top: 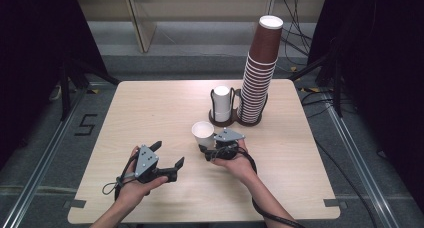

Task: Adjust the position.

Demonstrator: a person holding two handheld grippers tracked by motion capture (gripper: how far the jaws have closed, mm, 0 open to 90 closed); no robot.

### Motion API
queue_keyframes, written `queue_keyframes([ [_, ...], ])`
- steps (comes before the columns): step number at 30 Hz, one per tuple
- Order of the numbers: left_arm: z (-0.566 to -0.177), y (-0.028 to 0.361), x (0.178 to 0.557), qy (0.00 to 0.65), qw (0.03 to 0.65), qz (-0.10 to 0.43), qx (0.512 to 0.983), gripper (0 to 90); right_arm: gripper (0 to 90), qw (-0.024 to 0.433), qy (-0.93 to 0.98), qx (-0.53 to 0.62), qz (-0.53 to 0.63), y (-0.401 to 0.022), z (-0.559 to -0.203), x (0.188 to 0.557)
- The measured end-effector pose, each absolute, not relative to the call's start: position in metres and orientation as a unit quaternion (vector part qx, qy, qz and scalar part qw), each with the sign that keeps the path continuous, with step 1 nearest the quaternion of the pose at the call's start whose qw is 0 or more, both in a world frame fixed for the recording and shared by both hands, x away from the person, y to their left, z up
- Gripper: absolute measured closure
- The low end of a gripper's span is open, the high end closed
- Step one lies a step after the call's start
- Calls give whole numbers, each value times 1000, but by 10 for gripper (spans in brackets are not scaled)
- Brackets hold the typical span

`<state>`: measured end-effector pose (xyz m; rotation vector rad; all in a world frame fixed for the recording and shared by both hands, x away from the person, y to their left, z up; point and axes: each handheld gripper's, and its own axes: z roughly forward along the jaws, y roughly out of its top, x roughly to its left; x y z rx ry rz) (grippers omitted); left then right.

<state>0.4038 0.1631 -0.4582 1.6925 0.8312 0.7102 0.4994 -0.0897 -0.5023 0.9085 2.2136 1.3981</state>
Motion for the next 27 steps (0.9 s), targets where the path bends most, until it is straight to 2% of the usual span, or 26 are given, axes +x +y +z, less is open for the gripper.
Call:
queue_keyframes([
  [5, -461, 164, 406, 360, 535, 288, 707, 78, 331, 174, 794, 337, 476, -86, -504, 500],
  [6, -462, 164, 408, 356, 540, 290, 705, 78, 330, 183, 797, 331, 472, -86, -504, 501],
  [12, -461, 163, 407, 360, 534, 289, 708, 79, 310, 164, 799, 344, 465, -83, -505, 500],
  [13, -462, 163, 407, 359, 534, 288, 709, 79, 288, 172, 805, 337, 456, -85, -503, 500],
  [20, -463, 162, 408, 360, 538, 272, 712, 75, 62, 147, 810, 360, 440, -93, -499, 494],
  [27, -464, 160, 411, 353, 542, 265, 715, 61, 10, 146, 809, 359, 442, -121, -489, 478],
])
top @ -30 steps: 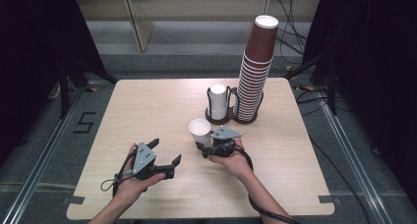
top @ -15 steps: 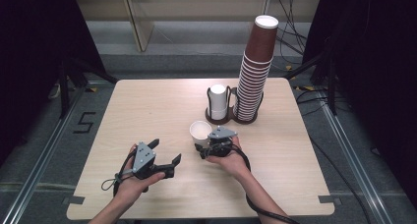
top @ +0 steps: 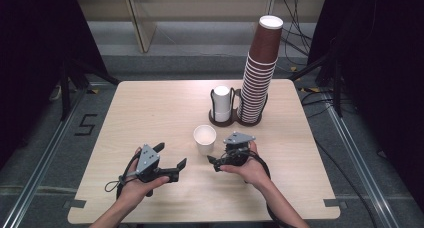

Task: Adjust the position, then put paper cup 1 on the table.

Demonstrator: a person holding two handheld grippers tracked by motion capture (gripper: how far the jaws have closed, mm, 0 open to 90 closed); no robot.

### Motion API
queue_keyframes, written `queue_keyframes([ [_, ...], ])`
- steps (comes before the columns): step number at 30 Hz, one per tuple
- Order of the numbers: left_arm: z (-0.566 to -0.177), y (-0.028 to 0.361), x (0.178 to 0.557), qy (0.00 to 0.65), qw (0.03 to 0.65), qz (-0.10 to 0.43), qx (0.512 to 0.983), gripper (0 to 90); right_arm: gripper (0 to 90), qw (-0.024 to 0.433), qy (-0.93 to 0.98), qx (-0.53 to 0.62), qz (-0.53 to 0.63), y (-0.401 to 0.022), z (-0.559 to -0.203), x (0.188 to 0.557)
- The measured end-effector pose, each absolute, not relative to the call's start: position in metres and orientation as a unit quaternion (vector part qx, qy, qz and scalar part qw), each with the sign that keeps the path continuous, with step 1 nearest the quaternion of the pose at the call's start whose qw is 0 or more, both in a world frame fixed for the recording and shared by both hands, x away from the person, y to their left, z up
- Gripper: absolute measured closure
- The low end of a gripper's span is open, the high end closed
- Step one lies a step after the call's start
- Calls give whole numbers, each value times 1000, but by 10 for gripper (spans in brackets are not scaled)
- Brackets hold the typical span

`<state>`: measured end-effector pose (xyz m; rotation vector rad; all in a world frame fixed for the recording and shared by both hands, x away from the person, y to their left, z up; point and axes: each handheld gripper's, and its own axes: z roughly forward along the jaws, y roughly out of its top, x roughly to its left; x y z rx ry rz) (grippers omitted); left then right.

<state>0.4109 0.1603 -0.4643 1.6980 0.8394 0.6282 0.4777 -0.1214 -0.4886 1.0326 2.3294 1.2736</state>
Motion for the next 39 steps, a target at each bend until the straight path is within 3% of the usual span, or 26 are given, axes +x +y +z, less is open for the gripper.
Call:
queue_keyframes([
  [10, -462, 154, 418, 364, 558, 261, 698, 58, 22, 143, 793, 378, 456, -165, -478, 451],
  [19, -460, 153, 416, 370, 568, 262, 687, 48, 62, 189, 755, 404, 481, -215, -471, 437],
  [30, -447, 149, 414, 338, 581, 258, 694, 24, 71, 232, 698, 434, 521, -227, -452, 439],
  [39, -444, 145, 418, 331, 581, 259, 697, 24, 77, 228, 685, 452, 524, -240, -454, 440],
])
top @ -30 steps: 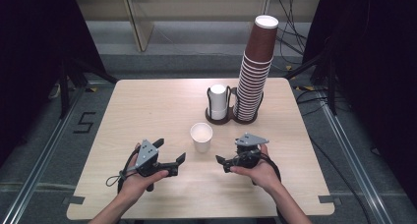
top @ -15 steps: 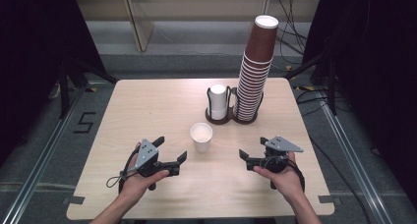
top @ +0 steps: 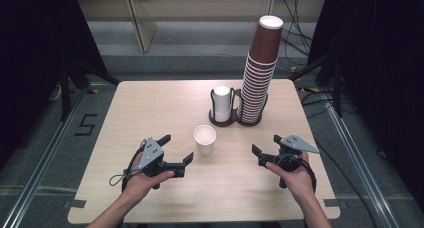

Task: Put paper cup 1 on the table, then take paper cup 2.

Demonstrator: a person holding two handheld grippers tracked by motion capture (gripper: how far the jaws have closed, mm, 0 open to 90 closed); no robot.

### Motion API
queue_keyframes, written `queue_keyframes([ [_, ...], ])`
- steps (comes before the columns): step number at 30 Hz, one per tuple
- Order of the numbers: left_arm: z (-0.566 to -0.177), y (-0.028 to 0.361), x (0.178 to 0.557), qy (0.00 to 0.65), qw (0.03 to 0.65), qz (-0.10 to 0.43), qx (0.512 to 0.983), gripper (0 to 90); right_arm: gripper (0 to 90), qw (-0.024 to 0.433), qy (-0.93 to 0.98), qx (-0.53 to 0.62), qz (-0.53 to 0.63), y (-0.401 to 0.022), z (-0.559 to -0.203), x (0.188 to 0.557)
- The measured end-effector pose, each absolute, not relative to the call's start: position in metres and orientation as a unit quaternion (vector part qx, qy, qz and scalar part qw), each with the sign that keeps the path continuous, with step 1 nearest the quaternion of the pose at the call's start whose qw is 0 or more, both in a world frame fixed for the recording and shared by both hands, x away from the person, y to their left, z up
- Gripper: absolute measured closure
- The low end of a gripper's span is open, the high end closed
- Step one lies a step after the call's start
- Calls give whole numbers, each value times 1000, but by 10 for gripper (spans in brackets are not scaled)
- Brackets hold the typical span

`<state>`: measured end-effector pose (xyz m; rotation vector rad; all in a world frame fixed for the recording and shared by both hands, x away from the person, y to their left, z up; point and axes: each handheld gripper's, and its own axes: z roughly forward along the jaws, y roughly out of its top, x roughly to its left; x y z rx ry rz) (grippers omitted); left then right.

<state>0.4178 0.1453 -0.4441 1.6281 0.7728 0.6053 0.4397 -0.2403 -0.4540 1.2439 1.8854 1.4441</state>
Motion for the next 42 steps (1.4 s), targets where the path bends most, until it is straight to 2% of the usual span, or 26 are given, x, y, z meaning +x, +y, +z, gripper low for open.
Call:
queue_keyframes([
  [6, -436, 139, 436, 326, 582, 263, 697, 19, 77, 246, 669, 464, 525, -253, -446, 437],
  [13, -403, 115, 473, 300, 583, 283, 700, 20, 74, 271, 660, 450, 537, -255, -420, 445],
  [24, -358, 54, 515, 245, 590, 291, 712, 33, 68, 331, 635, 428, 552, -255, -346, 491],
  [34, -328, -11, 562, 230, 583, 292, 722, 31, 32, 341, 613, 427, 570, -245, -285, 543],
  [42, -319, -36, 602, 245, 582, 274, 725, 32, 29, 333, 621, 435, 561, -238, -254, 581],
])
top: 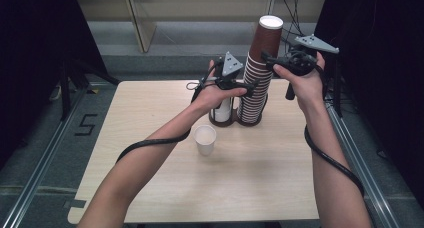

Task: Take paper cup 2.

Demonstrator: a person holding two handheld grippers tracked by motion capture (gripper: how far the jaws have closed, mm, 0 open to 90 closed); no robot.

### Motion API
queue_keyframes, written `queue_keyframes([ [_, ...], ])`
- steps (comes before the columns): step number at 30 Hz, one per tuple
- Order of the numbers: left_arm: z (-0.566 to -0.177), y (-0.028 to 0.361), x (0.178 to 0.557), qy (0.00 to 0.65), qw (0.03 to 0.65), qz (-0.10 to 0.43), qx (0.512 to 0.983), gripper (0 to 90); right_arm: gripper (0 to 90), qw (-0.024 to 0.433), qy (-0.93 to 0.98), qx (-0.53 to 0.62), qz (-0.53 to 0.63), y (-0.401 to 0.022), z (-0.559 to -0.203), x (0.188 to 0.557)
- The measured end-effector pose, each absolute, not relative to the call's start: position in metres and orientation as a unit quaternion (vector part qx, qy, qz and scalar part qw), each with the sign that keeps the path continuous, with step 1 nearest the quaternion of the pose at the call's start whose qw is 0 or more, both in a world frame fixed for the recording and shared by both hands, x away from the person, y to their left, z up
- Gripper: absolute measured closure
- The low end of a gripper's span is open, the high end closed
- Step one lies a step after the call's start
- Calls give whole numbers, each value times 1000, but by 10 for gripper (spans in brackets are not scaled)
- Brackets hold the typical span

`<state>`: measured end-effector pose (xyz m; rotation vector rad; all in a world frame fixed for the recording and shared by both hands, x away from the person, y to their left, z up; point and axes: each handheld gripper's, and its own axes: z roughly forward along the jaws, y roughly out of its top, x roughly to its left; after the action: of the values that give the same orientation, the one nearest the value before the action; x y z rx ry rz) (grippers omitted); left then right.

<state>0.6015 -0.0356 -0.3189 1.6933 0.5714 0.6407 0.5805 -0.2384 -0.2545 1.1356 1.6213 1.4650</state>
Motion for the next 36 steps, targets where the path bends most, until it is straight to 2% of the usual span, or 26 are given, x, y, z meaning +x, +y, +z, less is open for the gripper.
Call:
queue_keyframes([
  [9, -314, -50, 627, 268, 602, 241, 713, 71, 30, 313, 631, 439, 557, -228, -251, 606],
  [14, -312, -56, 631, 257, 595, 234, 724, 94, 61, 309, 631, 440, 560, -228, -249, 614],
  [20, -314, -59, 637, 264, 602, 219, 722, 89, 88, 304, 634, 439, 559, -228, -248, 619],
  [24, -315, -59, 639, 274, 604, 204, 720, 76, 137, 297, 635, 443, 559, -224, -248, 622],
  [28, -314, -60, 640, 270, 602, 207, 722, 73, 148, 314, 634, 442, 552, -220, -248, 623],
  [36, -313, -59, 641, 278, 605, 196, 720, 79, 160, 306, 631, 448, 555, -221, -246, 622],
])
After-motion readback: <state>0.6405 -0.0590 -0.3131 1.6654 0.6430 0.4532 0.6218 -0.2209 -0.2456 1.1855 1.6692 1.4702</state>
